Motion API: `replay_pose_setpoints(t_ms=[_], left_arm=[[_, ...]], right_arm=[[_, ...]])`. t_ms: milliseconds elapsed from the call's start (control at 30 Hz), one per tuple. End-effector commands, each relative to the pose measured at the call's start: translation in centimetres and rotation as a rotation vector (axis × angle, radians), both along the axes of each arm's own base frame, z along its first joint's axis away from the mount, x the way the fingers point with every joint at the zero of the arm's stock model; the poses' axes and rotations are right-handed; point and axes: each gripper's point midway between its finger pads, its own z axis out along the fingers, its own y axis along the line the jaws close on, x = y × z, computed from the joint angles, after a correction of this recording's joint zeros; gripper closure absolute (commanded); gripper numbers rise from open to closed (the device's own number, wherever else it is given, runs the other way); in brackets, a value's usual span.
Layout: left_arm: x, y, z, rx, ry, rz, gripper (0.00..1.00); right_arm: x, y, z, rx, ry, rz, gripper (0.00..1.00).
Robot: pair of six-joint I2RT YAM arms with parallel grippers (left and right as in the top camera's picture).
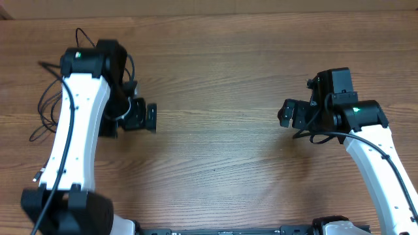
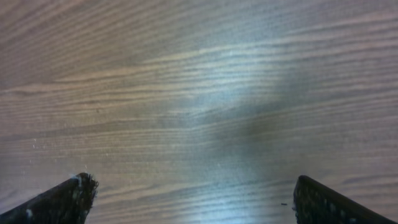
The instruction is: Untangle cables
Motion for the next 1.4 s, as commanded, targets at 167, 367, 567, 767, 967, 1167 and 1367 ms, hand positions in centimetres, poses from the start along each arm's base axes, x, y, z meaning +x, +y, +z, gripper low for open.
replay_pose_setpoints(t_ms=[167,367,567,767,967,1167,1367], left_arm=[[-3.4,1.2,4.7,0.041,-0.351,0.046,0.01],[-5.1,2.5,10.8,0.075,-0.891,0.099,0.0],[-9.7,4.8,16.0,0.127,-1.31,0.222,0.0],[-14.4,5.0,16.6,0.113,-1.42,0.236,0.0],[-17.0,5.1,12.0,0.137,-1.245,0.215,0.01],[-18.5,5.2,9.4,0.149,-1.125,0.208,0.0],[-18.5,5.2,9.4,0.149,-1.126,0.208,0.01]], right_arm=[[0.0,-0.2,2.6,0.01,-0.084,-0.024,0.0],[0.1,-0.2,7.2,0.033,-0.279,-0.021,0.0],[-1.2,-0.5,11.8,0.025,-0.517,0.013,0.0],[-3.2,-0.9,13.9,0.03,-0.611,0.007,0.0],[-3.7,-0.9,13.0,0.025,-0.568,0.008,0.0],[-4.3,-1.0,11.4,0.016,-0.486,0.01,0.0],[-4.5,-1.0,10.3,0.011,-0.435,0.011,0.0]])
